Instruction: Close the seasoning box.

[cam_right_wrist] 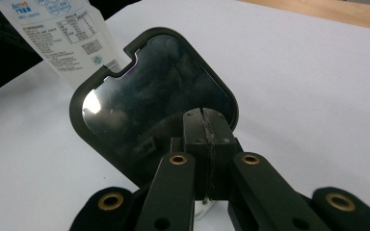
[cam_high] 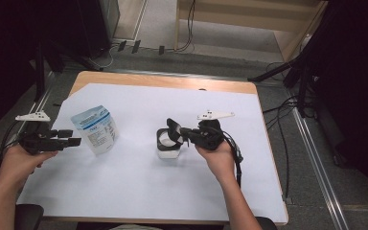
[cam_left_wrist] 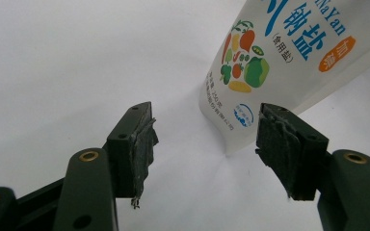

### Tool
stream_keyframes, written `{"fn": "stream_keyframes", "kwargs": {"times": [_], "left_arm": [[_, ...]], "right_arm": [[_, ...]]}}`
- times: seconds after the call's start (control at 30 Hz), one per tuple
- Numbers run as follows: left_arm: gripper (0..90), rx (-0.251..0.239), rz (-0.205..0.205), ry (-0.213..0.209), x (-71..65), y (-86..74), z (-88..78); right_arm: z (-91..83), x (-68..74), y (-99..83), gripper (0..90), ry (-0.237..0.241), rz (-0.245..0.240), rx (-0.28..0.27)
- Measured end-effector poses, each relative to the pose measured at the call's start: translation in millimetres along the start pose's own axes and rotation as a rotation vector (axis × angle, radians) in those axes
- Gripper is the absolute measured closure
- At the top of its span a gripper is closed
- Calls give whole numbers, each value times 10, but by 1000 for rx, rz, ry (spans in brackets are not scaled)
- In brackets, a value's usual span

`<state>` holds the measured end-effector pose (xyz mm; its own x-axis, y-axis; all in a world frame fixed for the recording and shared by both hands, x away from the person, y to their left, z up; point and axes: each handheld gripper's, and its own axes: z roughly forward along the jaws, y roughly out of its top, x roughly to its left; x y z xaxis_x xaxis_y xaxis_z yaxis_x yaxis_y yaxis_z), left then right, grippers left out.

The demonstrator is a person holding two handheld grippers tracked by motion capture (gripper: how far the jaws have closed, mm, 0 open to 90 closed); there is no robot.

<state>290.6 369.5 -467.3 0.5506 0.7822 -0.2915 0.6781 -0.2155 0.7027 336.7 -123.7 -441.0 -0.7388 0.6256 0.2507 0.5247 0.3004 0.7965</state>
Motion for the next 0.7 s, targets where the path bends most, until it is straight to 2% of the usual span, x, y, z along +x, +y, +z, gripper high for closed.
{"fn": "stream_keyframes", "kwargs": {"times": [0.17,0.37,0.7], "left_arm": [[396,-2,3,7,-1,-2,10],[396,9,7,0,-9,2,25],[395,1,4,-1,-26,11,55]], "right_arm": [[48,18,-16,900,2,-5,20],[53,-1,-24,900,1,-7,19],[-92,-103,-40,770,-42,-22,-21]]}}
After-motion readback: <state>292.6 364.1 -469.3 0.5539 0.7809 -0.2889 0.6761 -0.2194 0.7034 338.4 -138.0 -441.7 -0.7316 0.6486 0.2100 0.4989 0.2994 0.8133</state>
